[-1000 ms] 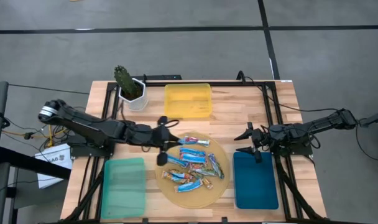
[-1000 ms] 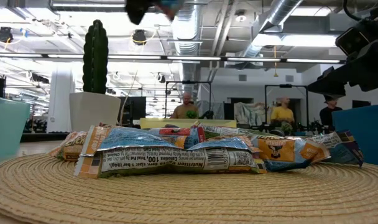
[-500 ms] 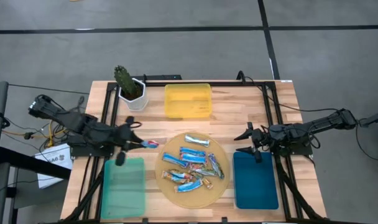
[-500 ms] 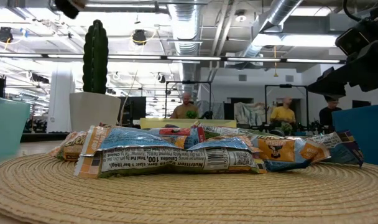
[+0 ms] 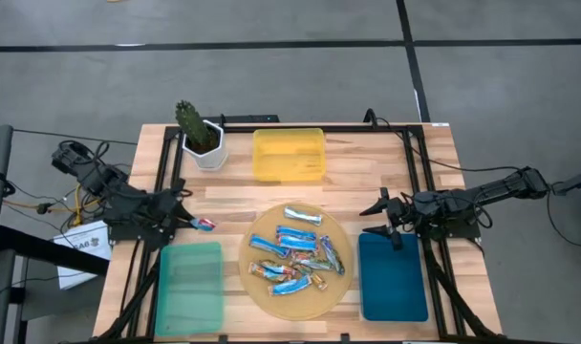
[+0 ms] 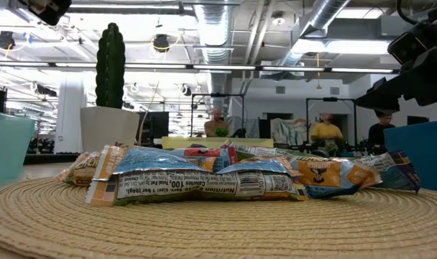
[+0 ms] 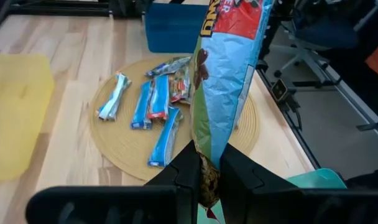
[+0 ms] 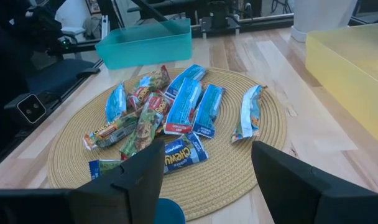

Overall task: Pick and place Granola Bars by type
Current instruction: Put the red granola bar into the light blue bin

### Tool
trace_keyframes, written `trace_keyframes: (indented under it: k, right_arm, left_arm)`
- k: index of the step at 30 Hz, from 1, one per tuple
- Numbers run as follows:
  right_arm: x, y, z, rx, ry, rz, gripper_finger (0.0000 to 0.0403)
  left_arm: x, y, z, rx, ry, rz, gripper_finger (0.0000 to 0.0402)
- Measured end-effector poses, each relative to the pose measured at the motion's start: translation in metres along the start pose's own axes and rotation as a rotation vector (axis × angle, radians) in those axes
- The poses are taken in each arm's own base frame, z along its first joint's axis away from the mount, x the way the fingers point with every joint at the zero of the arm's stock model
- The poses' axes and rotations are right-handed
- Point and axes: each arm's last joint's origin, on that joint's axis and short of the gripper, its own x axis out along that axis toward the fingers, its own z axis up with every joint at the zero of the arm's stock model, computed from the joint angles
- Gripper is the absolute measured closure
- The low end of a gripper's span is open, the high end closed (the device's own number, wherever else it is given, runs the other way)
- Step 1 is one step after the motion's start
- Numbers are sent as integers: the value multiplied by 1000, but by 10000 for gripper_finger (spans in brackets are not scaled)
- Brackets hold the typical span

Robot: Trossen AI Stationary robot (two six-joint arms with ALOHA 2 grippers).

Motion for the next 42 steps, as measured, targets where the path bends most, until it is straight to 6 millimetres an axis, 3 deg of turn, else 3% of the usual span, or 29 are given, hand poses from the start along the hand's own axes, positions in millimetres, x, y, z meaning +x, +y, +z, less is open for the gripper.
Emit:
trace_keyframes:
  k: [7, 20, 27, 35, 42]
  right_arm:
    - [0, 0, 0, 0, 0, 0, 168]
    - [0, 0, 0, 0, 0, 0, 168]
    - [0, 0, 0, 0, 0, 0, 168]
    - [0, 0, 0, 0, 0, 0, 168]
    - [0, 0, 0, 0, 0, 0, 168]
  left_arm:
    - [2, -1, -7, -77, 85, -7, 372]
    - [10, -14, -30, -505, 510, -58, 372]
    - [10, -23, -40, -573, 720, -65, 372]
    - [8, -27, -42, -579, 714, -48, 372]
    - [22, -33, -43, -502, 717, 42, 372]
